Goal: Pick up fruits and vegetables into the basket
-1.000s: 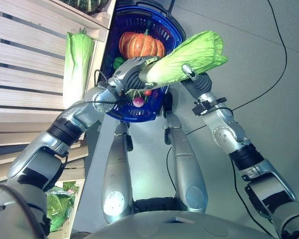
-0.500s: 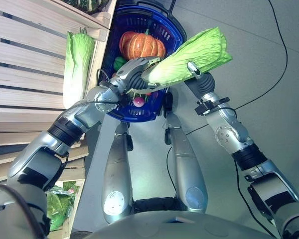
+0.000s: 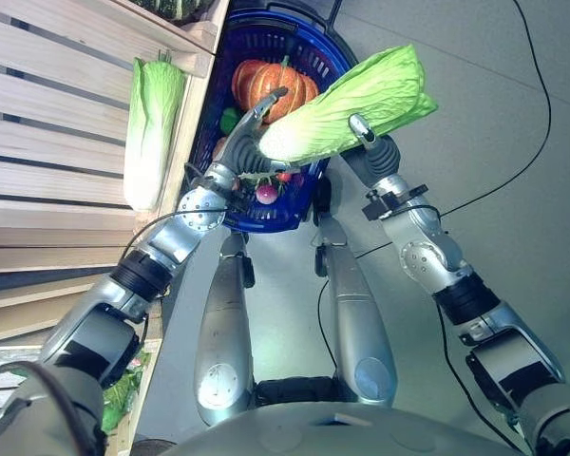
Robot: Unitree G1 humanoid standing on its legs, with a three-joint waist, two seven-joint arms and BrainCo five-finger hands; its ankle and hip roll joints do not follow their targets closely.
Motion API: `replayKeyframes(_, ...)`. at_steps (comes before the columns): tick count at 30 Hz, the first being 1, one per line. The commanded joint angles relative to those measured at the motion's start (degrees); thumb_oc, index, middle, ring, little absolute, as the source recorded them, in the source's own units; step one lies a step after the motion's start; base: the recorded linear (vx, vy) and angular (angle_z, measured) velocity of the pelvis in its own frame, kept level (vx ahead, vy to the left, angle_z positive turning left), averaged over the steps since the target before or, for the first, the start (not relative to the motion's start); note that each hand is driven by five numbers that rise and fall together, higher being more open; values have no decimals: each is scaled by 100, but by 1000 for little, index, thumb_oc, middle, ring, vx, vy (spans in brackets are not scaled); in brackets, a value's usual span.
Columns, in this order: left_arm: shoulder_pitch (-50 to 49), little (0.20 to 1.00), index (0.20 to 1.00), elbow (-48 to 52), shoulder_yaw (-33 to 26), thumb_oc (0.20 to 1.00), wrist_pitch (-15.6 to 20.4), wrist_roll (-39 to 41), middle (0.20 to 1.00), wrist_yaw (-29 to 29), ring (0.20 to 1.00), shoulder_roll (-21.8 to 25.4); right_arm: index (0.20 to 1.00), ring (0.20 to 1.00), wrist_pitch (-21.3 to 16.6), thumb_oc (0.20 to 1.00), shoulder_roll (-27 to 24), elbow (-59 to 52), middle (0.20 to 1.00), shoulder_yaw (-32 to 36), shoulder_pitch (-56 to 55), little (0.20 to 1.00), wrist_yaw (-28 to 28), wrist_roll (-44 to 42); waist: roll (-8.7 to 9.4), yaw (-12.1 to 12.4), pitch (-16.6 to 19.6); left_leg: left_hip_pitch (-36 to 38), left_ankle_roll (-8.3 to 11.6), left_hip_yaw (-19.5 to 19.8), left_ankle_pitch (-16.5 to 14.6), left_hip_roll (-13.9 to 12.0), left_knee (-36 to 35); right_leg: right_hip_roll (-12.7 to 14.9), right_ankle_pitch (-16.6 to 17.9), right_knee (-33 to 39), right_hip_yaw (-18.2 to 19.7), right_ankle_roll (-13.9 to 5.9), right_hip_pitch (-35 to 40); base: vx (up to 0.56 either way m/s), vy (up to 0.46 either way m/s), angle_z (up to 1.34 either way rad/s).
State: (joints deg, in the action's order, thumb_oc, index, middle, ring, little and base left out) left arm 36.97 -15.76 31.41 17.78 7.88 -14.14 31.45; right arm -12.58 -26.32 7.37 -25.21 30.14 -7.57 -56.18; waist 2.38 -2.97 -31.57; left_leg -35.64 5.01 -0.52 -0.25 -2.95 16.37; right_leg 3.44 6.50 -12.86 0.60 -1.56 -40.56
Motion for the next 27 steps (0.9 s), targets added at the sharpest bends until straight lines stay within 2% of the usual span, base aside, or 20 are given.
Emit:
replayKeyframes(1,-30,1000,1000,80,-884,1000,400,541,1000,-578,1000,-135,200,200,-141,200,232,-777,200,225,-55,200,-158,360,7,26,178,-65,-129,-41,296,321,-538,-181,-572,-201,-492,-351,370,0,0,0)
replayKeyframes(5,-15,1000,1000,-112,-1373,1000,340,720,1000,-795,1000,-99,200,200,-7,200,204,-765,200,412,-47,200,-67,589,-30,23,178,-82,-119,-24,324,334,-508,-179,-585,-245,-505,-318,357,0,0,0)
replayKeyframes(12,-48,1000,1000,-553,-1794,1000,223,872,1000,-1170,1000,-71,200,200,63,200,27,-646,200,521,-34,200,276,1394,-76,-2,178,-95,-102,-20,313,339,-448,-182,-648,-318,-491,-279,340,7,29,0)
replayKeyframes(17,-40,1000,1000,-967,-1932,1000,310,1011,1000,-1288,1000,-47,200,200,65,200,-164,-409,200,471,160,200,568,1750,-101,15,178,-68,-84,-18,282,345,-421,-172,-706,-330,-498,-261,375,1,7,0)
replayKeyframes(21,83,1000,1000,-1355,-1965,1000,357,968,1000,-1416,1000,-41,200,200,230,200,-245,-111,200,407,493,200,802,1826,-129,54,178,-115,-80,-10,308,355,-383,-152,-687,-347,-534,-247,328,0,0,0)
replayKeyframes(27,309,1000,1000,-1796,-1928,1000,234,967,1000,-1423,1000,-19,200,200,567,200,-254,423,200,332,975,200,1041,1912,-176,135,178,-112,-79,6,259,371,-298,-115,-758,-436,-580,-233,335,0,0,0)
